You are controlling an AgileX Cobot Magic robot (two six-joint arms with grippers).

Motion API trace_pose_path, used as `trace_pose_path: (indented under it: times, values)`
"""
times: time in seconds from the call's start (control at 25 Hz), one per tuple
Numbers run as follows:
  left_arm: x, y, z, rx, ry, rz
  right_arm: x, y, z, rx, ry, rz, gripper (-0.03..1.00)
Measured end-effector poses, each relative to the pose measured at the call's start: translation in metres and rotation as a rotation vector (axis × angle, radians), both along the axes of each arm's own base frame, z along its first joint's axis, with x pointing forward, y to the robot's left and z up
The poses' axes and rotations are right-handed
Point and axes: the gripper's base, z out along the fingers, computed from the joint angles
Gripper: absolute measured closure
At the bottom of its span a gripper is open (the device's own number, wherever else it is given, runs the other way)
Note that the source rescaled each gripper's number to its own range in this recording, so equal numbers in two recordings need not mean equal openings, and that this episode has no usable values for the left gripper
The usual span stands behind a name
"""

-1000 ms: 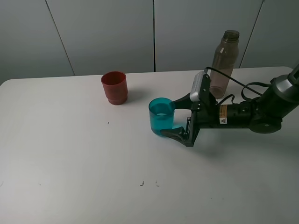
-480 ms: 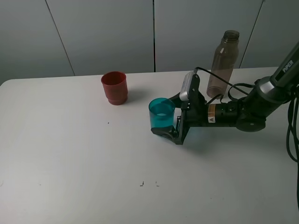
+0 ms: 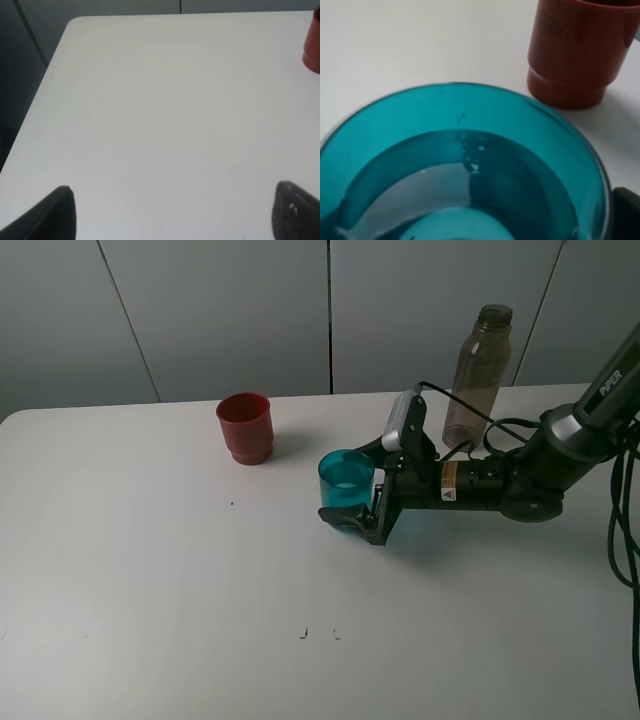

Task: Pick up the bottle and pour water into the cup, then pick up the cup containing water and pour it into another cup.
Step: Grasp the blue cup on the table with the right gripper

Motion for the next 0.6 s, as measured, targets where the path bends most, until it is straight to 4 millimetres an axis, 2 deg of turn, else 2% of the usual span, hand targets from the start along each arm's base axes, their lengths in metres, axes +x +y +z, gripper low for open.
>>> trace_pose_path:
  times: [0.6]
  values:
    - [0.0, 0.0, 0.0, 0.0, 0.0, 0.0, -0.0018, 0.0047, 0.0006, 0.016, 0.013, 0.008, -0.03]
